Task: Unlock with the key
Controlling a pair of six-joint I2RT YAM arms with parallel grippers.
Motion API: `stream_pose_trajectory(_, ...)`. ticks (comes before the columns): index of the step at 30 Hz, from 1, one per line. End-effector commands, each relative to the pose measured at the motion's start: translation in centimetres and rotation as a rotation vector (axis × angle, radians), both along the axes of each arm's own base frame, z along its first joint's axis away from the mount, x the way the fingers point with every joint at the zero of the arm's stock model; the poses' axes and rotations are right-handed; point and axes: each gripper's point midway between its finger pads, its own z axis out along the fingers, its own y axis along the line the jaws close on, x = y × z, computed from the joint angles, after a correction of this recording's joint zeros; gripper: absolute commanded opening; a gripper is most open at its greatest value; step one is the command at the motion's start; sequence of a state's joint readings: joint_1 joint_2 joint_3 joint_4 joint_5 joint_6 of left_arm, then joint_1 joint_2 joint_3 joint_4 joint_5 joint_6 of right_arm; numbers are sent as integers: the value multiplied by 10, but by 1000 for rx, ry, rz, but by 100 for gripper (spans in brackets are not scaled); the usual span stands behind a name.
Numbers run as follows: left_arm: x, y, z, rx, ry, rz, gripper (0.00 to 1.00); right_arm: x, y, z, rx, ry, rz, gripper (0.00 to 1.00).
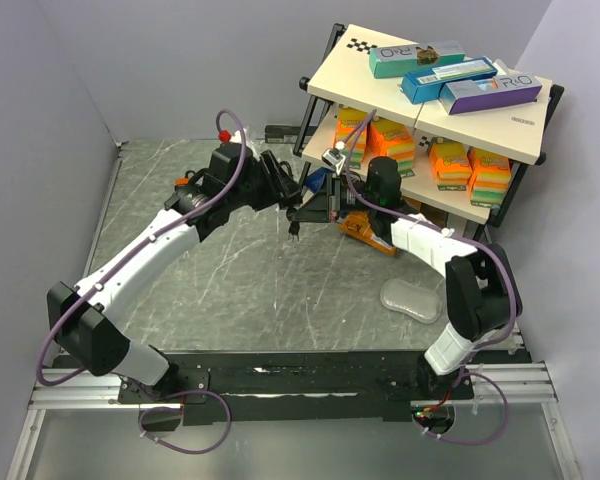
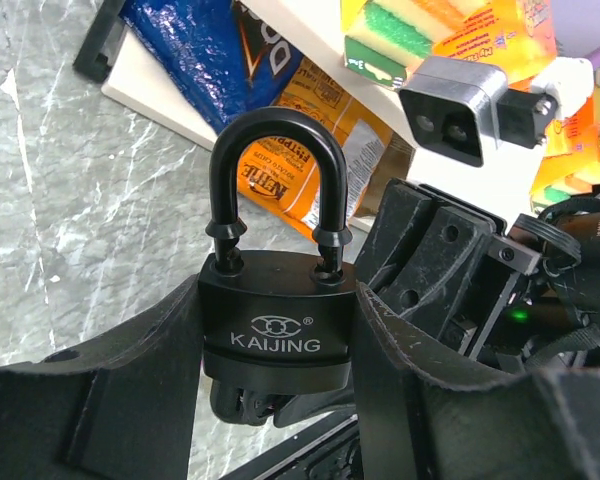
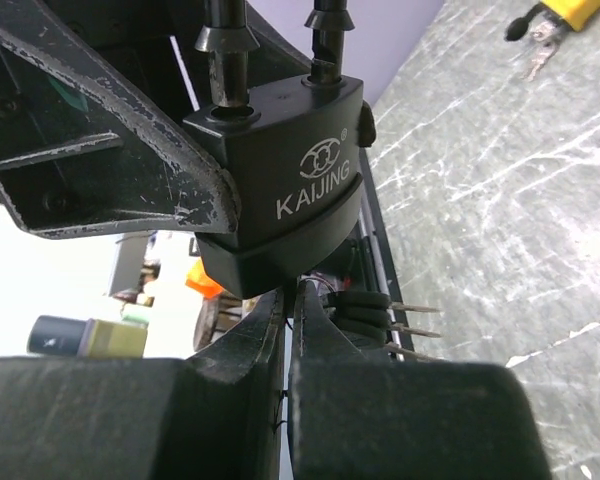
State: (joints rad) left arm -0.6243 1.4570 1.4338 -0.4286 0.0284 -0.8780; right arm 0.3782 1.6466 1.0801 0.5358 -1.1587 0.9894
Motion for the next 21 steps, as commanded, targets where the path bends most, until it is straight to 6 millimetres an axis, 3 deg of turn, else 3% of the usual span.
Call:
stream_pose_trajectory(1, -71, -36, 1, -63, 170, -272, 1, 57, -24, 63, 3, -245, -343, 0)
stream_pose_trajectory(2, -63, -37, 3, -62, 174, -241, 1, 54, -26, 61, -16, -257, -342, 0)
stream_pose_trajectory(4, -52, -39, 3, -66, 182, -218, 1, 43, -31, 58, -60, -283, -336, 10)
stream_pose_trajectory(5, -44, -41, 2, -64, 199, -195, 1, 38, -33, 53, -78, -278, -330, 16)
stream_pose_trajectory(6, -40, -42, 1, -65, 207, -188, 1, 33, -35, 52, -88, -285, -328, 30)
stream_pose_trajectory(9, -22, -40, -4, -73, 236, -151, 1, 14, -43, 45, -131, -314, -314, 53)
stream_pose_trajectory(12, -7, -33, -7, -97, 230, -144, 1, -3, -52, 36, -174, -307, -319, 66)
stream_pose_trajectory(17, 4, -20, -13, -55, 208, -149, 1, -32, -68, 38, -197, -315, -346, 72)
stream_pose_trajectory(21, 0, -13, -11, 18, 103, -219, 1, -32, -74, 62, -201, -353, -379, 75)
